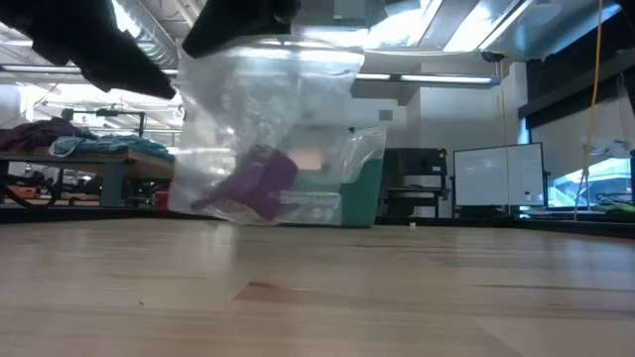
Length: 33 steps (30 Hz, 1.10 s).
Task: Roll bandage
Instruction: Close the zip bag
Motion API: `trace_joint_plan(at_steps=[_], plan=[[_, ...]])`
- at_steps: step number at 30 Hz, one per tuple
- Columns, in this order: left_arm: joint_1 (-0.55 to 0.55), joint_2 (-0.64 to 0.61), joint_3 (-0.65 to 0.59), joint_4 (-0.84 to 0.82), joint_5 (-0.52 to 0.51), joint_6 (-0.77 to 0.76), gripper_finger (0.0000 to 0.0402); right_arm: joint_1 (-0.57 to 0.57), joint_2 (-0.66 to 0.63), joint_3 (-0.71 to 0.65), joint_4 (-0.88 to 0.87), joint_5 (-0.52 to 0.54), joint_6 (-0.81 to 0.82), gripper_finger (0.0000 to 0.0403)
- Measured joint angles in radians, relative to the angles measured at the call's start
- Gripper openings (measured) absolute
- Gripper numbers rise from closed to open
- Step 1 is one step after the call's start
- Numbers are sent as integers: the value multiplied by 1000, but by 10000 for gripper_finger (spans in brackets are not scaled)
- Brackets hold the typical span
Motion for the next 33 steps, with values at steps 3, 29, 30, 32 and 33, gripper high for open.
trace_joint_plan(at_steps=[3, 29, 30, 32, 33], plan=[[13, -39, -77, 191, -7, 72, 144, 0, 0, 0, 38, -18, -4, 35], [25, -74, -114, 396, 55, 329, 1, -1, -4, 2, 148, -42, 0, 58], [21, -74, -114, 393, 54, 335, 1, -1, -9, 8, 121, -41, 1, 70], [12, -74, -114, 394, 51, 340, 1, -1, -13, 47, 63, -41, 0, 98], [7, -76, -114, 392, 48, 340, 0, -1, -16, 75, 17, -41, 0, 112]])
